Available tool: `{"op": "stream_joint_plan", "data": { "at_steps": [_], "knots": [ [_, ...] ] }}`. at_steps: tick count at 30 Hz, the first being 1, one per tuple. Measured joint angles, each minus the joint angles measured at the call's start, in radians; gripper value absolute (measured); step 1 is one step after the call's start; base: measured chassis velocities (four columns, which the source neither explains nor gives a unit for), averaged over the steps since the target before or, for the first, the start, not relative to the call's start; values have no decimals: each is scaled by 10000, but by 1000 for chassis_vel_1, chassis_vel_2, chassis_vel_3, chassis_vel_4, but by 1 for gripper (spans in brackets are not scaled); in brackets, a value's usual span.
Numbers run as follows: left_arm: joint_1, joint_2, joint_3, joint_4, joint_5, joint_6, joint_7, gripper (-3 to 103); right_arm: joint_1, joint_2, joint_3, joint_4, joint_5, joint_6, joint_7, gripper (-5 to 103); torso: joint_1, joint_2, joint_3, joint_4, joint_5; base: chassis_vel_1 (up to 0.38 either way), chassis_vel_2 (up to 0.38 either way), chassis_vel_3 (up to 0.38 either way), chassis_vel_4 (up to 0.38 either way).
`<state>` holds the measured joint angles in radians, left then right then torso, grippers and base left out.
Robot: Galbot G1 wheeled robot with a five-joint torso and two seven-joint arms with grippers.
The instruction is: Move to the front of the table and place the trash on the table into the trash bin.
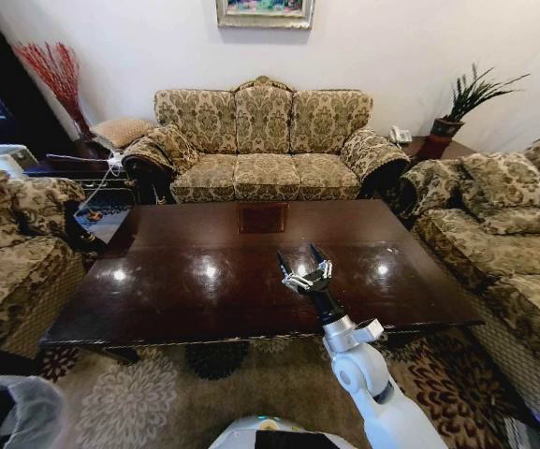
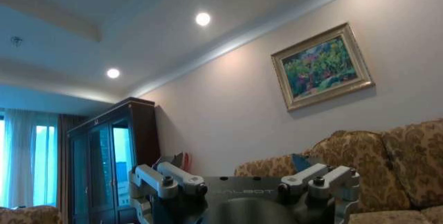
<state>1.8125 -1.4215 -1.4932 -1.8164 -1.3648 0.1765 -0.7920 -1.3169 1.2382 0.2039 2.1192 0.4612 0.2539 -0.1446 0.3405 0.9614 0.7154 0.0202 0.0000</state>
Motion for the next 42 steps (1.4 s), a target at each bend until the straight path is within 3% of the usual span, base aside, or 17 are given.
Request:
{"op": "stream_joint_plan", "data": {
  "at_steps": [21, 22, 23, 24, 25, 26, 28, 29, 32, 33, 37, 40, 42],
  "knots": [
    [4, 1, -2, -10, 0, 8, 0, 0, 0, 0, 0, -2, 1, 0, -7, 100, 0, 0, 0, 0, 0, 0, 0, 0, 0],
    [3, 1, -1, -11, -1, 9, 0, 0, -20, -23, 40, 65, -145, -349, 253, 100, 0, 0, 0, 2, 5, 0, 0, 0, 0],
    [4, 2, -1, -17, -3, 10, 8, 0, -109, -208, 410, 395, -491, -1456, 899, 100, 0, -1, 0, 4, 16, 0, 0, 0, 0],
    [4, 2, -1, -17, -3, 10, 8, 0, -109, -208, 410, 395, -491, -1456, 899, 100, 0, -1, 0, 4, 16, 0, 0, 0, 0],
    [8, -1, -7, -15, 53, 10, 21, 0, -151, -443, 919, 931, -683, -2261, 1333, 100, 1, 0, 1, -1, -2, 0, 0, 0, 0],
    [6, -14, 11, -17, 147, 11, 87, 0, -135, -522, 1085, 1187, -708, -2513, 1490, 100, 1, 0, 0, 3, -12, 0, 0, 0, 0],
    [-26, -122, 209, -117, 771, 41, 675, 0, -117, -720, 1374, 1778, -307, -3179, 1917, 100, -1, 2, -1, -2, 6, 0, 0, 0, 0],
    [-26, -122, 209, -117, 771, 41, 675, 0, -117, -720, 1374, 1778, -307, -3179, 1917, 100, -1, 2, -1, -2, 6, 0, 0, 0, 0],
    [-90, -347, 563, -266, 1965, 98, 1681, 0, -75, -796, 1474, 1998, -231, -3162, 1927, 100, 0, 1, 0, 0, 1, 0, 0, 0, 0],
    [-90, -347, 563, -266, 1965, 98, 1681, 0, -75, -796, 1474, 1998, -231, -3162, 1927, 100, 0, 1, 0, 0, 1, 0, 0, 0, 0],
    [-164, -592, 957, -432, 3314, 162, 2812, 0, -18, -860, 1444, 2273, -217, -3074, 1904, 100, 0, 1, 0, 1, 0, 0, 0, 0, 0],
    [-192, -681, 1109, -492, 3812, 187, 3233, 0, 12, -890, 1455, 2306, -196, -2932, 1832, 100, -1, 1, 0, 0, 1, 0, 0, 0, 0],
    [-280, -686, 1331, -272, 4452, 645, 3906, 0, -5, -917, 1516, 2292, -209, -2676, 1711, 100, 0, 1, 0, 2, 18, 0, 0, 0, 0]
  ]
}}
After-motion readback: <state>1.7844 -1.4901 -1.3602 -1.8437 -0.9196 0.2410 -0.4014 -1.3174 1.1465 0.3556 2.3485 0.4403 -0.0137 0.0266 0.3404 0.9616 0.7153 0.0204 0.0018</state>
